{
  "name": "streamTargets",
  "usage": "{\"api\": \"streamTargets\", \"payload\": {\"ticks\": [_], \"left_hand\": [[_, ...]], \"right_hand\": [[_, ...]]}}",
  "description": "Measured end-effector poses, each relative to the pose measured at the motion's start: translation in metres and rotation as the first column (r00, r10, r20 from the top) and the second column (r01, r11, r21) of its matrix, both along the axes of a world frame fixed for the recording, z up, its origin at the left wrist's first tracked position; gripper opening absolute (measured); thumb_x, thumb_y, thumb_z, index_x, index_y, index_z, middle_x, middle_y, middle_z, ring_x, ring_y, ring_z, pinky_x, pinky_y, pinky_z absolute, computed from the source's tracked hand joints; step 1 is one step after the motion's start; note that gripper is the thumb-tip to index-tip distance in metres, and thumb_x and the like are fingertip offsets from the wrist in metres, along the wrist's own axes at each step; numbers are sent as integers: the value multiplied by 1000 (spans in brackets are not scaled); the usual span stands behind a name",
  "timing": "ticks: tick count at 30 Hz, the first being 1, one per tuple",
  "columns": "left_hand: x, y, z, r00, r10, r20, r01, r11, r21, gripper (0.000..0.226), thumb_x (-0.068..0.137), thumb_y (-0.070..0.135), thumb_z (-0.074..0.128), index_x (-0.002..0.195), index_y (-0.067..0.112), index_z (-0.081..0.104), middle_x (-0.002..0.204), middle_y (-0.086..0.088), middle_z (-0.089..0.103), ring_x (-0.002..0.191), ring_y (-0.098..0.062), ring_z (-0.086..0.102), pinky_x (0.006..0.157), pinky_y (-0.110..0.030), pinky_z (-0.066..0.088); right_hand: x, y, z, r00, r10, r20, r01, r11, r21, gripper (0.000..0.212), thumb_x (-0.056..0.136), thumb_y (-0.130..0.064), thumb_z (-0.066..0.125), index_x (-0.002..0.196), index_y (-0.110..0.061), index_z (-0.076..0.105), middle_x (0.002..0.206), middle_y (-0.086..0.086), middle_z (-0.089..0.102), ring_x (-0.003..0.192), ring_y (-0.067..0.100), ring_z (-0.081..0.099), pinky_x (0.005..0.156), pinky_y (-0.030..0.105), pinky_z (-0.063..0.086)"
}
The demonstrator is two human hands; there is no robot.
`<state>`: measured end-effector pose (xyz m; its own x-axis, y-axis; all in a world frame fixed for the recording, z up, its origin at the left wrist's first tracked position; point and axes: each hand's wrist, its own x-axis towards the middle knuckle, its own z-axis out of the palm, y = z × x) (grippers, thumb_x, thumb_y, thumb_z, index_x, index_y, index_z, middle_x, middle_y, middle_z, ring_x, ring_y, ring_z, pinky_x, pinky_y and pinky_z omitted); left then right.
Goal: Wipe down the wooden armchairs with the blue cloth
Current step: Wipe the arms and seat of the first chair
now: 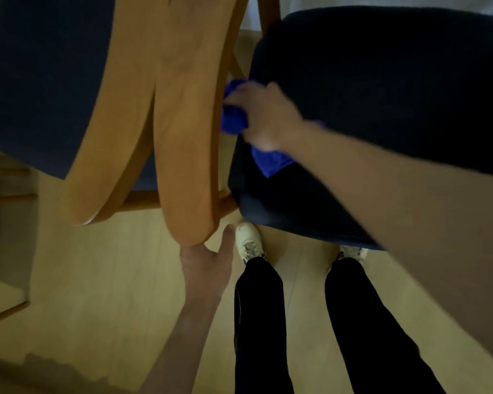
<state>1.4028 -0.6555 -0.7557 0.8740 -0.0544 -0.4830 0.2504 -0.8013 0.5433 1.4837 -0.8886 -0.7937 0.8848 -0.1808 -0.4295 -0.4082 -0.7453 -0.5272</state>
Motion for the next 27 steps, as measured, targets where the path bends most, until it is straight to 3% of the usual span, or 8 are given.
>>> {"api": "streamTargets", "payload": {"ticks": [3, 7, 10, 14, 17, 20, 24, 27], "left_hand": [[5, -1, 1, 998, 25, 52, -24, 1000, -13, 51, 83, 46, 67, 119, 12, 53, 103, 10, 59, 92, 0, 57, 91, -33, 47], [5, 2, -1, 996, -3, 93, 6, 999, -32, 73, 77, 53, 63, 131, 6, 49, 120, -9, 59, 108, -20, 57, 92, -24, 44], [3, 5, -4, 995, 1, 97, 4, 999, -44, 75, 76, 55, 62, 132, 7, 48, 123, -11, 57, 110, -21, 56, 95, -26, 44], [-9, 0, -7, 999, 44, 30, -41, 996, -80, 31, 88, 51, 54, 114, 35, 51, 105, 19, 58, 100, 1, 56, 89, -31, 49], [-34, -1, -19, 990, 24, -138, -34, 997, -72, 26, 95, 23, 57, 118, 33, 48, 109, 21, 56, 103, 0, 56, 89, -28, 47], [-53, -9, -21, 958, -147, -247, 123, 986, -111, 37, 92, 9, 57, 126, 24, 53, 117, 8, 61, 107, -3, 57, 84, -14, 44], [-36, -32, -11, 953, -299, -48, 288, 944, -163, 41, 90, 5, 56, 128, 22, 53, 115, 11, 61, 108, 1, 55, 89, -13, 43], [-10, -53, -8, 937, -345, 47, 347, 918, -193, 43, 91, 1, 53, 130, 20, 51, 118, 10, 58, 111, -1, 53, 90, -18, 44]], "right_hand": [[-22, 69, 1, 996, 71, -51, -75, 994, -83, 45, 88, -11, 62, 129, -27, 53, 137, 0, 45, 126, 33, 36, 94, 44, 46], [-113, 114, -1, 995, -89, 34, 93, 988, -124, 54, 85, -16, 65, 135, -30, 49, 151, -4, 34, 127, 32, 33, 98, 44, 43], [-185, 125, -4, 991, 42, -128, -56, 993, -106, 52, 88, -22, 60, 137, -31, 45, 157, -4, 23, 130, 35, 30, 101, 47, 37], [-256, 99, -7, 937, 54, -346, -81, 995, -64, 50, 90, -17, 53, 135, -37, 44, 152, -12, 26, 122, 24, 33, 98, 37, 36], [-259, 66, 5, 982, 33, -187, -29, 999, 26, 65, 77, -17, 69, 133, -45, 48, 146, -20, 38, 99, 8, 32, 84, 26, 42], [-220, 38, 22, 993, -71, 90, 60, 991, 116, 68, 68, -14, 79, 128, -37, 57, 143, -12, 45, 98, 14, 40, 77, 31, 49], [-132, -12, 19, 905, -250, 345, 279, 960, -36, 70, 74, -8, 70, 138, -26, 51, 149, 1, 39, 105, 28, 44, 81, 32, 40], [-78, -41, 9, 864, -422, 276, 481, 853, -204, 76, 78, -12, 68, 147, -27, 38, 153, 3, 33, 111, 32, 42, 79, 35, 45]]}}
